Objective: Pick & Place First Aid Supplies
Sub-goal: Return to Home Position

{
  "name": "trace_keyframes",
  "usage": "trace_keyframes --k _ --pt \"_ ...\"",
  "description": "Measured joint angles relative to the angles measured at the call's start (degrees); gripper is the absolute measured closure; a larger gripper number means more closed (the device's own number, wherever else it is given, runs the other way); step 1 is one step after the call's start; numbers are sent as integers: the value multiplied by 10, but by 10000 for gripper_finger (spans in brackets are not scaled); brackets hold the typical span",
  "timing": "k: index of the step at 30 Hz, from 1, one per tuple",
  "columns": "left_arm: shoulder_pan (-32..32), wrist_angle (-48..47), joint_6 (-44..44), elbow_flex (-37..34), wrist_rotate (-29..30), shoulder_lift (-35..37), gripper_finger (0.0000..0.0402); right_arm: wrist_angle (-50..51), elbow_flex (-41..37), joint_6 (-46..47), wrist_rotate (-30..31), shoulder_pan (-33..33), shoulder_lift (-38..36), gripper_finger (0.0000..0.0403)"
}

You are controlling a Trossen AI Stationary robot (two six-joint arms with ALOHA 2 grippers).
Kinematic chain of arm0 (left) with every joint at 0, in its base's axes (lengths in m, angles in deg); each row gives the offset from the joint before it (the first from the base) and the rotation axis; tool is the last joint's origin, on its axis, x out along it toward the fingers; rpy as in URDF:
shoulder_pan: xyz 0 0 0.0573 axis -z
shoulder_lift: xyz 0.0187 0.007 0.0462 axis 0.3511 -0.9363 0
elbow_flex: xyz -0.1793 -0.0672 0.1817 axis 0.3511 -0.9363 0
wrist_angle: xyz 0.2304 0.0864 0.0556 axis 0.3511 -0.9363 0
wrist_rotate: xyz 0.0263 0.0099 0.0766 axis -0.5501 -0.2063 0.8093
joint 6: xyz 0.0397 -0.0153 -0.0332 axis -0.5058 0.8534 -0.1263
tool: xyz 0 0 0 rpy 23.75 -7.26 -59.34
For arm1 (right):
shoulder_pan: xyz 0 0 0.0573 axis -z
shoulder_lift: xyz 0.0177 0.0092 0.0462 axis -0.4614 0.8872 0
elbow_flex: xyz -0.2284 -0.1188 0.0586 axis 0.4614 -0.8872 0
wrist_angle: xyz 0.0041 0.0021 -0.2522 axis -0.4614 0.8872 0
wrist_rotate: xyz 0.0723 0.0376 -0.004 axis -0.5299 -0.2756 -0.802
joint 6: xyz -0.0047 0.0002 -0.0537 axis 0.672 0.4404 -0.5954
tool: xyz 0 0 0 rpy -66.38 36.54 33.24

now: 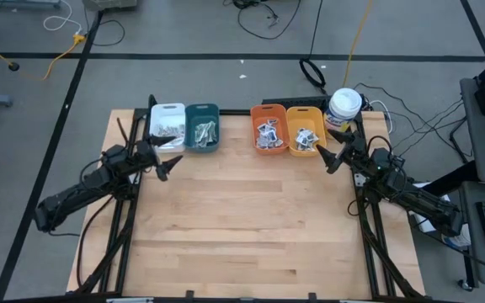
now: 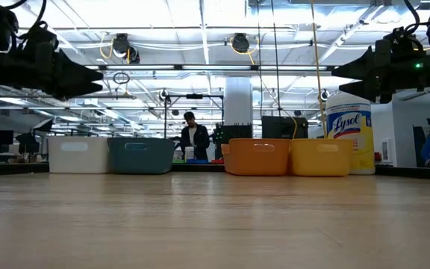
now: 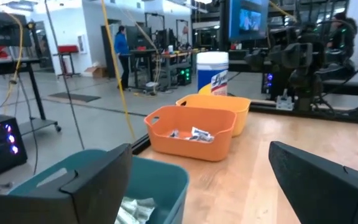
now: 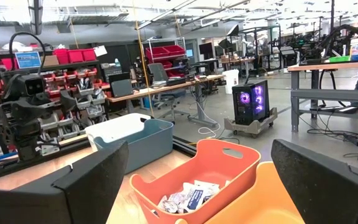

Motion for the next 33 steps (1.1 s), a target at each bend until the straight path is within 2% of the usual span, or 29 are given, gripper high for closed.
trace_keyframes --k 9,20,33 --pt "-7 -1 -33 0 2 -3 25 0 0 0 0 0 0 11" --pt "-7 -1 -24 0 2 -11 16 0 0 0 0 0 0 11" --pt "-7 -1 -23 0 1 -11 27 0 0 0 0 0 0 11"
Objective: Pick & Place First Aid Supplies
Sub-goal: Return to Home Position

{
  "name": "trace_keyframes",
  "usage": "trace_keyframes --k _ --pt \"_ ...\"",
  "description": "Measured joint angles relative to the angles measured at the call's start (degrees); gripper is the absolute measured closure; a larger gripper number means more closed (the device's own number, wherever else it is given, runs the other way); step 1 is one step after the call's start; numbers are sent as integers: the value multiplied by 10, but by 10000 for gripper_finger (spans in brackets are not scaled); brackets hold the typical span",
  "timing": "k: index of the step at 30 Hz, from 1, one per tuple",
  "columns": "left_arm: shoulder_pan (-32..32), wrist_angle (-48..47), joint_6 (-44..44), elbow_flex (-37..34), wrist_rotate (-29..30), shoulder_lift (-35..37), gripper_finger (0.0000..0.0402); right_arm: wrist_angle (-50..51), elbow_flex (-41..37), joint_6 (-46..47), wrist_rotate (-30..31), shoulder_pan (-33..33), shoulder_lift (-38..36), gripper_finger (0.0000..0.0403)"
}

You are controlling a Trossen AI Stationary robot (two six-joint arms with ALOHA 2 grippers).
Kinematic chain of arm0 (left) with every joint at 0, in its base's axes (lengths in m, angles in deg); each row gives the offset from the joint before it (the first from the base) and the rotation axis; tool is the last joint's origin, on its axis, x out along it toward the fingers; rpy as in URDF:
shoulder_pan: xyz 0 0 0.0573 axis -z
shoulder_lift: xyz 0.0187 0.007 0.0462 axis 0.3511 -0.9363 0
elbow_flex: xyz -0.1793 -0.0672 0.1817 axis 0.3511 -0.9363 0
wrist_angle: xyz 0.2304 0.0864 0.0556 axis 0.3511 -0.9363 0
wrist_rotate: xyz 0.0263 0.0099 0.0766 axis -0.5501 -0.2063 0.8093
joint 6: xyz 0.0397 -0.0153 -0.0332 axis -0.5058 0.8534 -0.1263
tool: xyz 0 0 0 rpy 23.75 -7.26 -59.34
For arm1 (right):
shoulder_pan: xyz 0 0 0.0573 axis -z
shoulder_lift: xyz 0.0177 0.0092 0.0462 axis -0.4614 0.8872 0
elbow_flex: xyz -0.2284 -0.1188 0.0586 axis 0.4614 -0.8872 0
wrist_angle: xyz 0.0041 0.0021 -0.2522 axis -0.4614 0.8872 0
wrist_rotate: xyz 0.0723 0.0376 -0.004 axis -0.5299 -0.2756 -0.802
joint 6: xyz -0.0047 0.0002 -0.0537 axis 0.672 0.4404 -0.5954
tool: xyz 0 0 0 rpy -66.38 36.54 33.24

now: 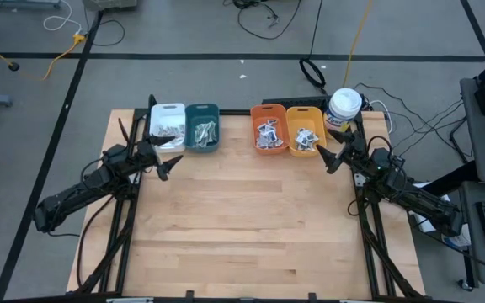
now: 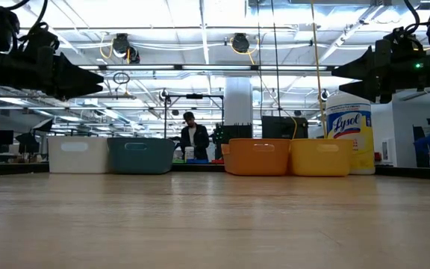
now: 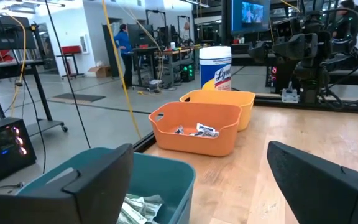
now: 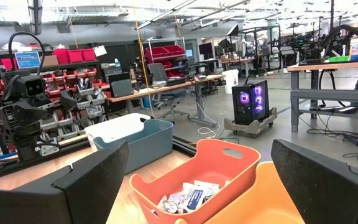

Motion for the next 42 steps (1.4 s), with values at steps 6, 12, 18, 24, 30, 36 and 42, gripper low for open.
trace_keyframes --k 6,12,18,24,30,36,42 --pt "0 0 0 0 0 0 16 0 0 0 0 0 0 11" --pt "0 0 0 0 0 0 25 0 0 0 0 0 0 11" --pt "0 0 0 0 0 0 31 0 0 0 0 0 0 11" --pt "0 0 0 0 0 0 22 0 0 0 0 0 0 11" --pt "0 0 0 0 0 0 22 0 0 0 0 0 0 11" --pt "0 0 0 0 0 0 32 0 0 0 0 0 0 11" --pt "0 0 0 0 0 0 24 0 0 0 0 0 0 11"
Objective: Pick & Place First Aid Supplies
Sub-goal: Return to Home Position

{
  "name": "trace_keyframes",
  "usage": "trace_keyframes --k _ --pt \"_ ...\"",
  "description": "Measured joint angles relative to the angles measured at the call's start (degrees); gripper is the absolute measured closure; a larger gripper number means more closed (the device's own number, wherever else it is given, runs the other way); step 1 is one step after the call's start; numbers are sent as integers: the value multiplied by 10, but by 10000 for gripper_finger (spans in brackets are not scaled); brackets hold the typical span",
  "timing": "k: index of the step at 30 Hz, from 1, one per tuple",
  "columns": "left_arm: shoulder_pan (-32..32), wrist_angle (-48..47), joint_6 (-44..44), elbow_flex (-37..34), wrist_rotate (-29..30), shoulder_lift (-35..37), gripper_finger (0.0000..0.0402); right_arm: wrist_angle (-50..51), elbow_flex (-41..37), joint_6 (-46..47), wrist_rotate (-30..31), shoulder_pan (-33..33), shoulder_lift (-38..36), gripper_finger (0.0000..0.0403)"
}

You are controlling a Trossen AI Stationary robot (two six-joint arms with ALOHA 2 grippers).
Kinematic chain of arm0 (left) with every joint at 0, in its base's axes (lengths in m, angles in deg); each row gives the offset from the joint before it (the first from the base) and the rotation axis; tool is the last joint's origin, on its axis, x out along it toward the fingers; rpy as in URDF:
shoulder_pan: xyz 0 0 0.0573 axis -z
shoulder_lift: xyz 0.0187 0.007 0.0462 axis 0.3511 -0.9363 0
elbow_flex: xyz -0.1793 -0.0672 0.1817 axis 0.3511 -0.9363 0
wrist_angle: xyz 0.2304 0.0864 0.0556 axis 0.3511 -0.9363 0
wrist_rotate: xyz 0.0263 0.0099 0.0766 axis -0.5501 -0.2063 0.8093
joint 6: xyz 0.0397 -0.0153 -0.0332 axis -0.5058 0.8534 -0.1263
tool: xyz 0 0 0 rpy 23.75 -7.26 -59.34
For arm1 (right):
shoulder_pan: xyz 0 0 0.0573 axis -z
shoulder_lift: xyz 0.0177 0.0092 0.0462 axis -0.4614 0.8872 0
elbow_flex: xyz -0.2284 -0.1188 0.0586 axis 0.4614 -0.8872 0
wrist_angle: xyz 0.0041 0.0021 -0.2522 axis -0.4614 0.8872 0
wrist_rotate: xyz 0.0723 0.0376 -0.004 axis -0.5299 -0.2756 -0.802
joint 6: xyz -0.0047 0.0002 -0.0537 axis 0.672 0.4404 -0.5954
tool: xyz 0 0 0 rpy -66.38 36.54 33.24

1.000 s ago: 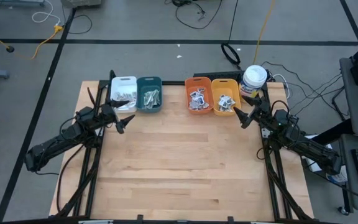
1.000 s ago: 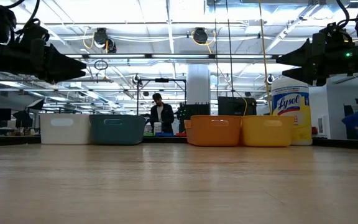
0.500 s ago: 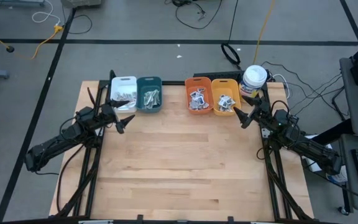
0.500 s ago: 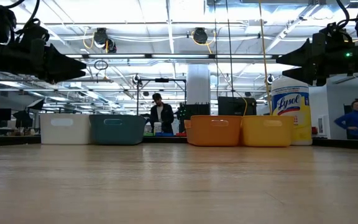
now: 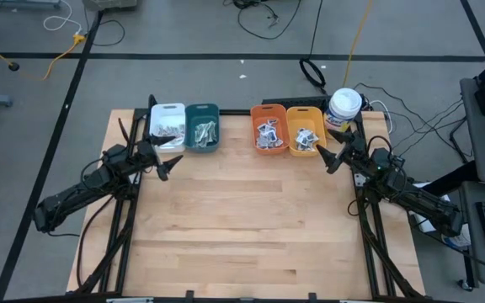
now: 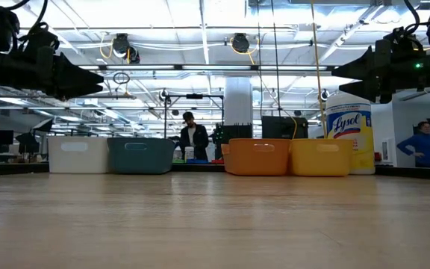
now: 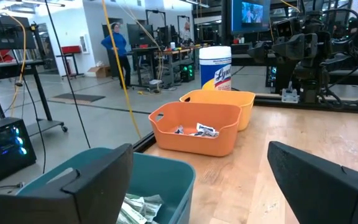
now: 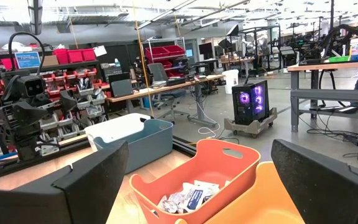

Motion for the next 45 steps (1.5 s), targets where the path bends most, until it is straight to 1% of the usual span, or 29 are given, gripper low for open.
trace_keyframes --k 6,18,28,39,45 --pt "0 0 0 0 0 0 16 0 0 0 0 0 0 11" --pt "0 0 0 0 0 0 29 0 0 0 0 0 0 11" --pt "0 0 0 0 0 0 16 0 0 0 0 0 0 11" --pt "0 0 0 0 0 0 28 0 0 0 0 0 0 11" --pt "0 0 0 0 0 0 18 0 0 0 0 0 0 11"
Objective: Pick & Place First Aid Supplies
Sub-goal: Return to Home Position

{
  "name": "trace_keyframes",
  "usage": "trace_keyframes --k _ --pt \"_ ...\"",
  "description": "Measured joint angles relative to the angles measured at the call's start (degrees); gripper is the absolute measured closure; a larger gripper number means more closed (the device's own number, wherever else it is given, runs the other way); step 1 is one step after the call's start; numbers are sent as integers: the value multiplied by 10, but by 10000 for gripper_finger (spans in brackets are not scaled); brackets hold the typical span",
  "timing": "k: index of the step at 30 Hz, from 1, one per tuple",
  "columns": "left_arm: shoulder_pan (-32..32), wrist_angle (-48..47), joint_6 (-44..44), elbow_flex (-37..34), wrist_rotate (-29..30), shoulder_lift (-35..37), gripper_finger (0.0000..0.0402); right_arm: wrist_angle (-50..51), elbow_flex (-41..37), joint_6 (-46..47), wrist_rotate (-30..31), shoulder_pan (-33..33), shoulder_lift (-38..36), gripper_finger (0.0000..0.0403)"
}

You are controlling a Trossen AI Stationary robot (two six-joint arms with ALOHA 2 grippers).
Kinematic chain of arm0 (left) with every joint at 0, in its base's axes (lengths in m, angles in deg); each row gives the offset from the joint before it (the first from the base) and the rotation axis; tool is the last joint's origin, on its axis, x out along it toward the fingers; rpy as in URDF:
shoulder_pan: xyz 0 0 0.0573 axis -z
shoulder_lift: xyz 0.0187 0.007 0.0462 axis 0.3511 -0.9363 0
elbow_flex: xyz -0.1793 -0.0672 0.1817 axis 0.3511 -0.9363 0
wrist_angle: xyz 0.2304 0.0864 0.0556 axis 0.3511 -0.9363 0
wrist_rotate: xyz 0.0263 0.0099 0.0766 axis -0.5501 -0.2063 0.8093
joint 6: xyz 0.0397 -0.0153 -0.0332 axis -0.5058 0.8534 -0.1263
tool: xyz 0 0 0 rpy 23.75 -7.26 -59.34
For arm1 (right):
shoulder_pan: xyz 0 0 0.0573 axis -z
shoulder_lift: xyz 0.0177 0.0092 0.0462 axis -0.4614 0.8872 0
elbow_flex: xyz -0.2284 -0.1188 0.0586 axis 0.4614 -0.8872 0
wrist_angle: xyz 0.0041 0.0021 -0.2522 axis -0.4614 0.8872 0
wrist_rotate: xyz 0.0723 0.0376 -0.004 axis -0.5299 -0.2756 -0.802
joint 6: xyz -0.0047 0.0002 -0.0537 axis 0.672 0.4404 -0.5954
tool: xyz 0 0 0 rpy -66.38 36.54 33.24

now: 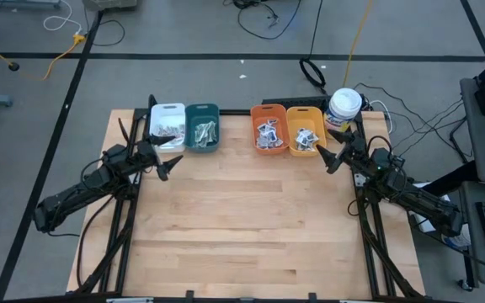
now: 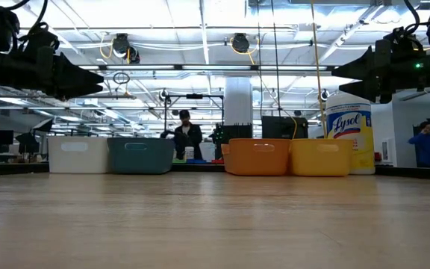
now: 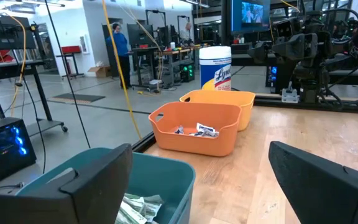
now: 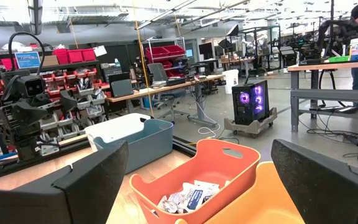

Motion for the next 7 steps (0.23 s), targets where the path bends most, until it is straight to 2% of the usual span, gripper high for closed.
trace_keyframes --k 7 --pt "0 0 0 0 0 0 23 0 0 0 0 0 0 11"
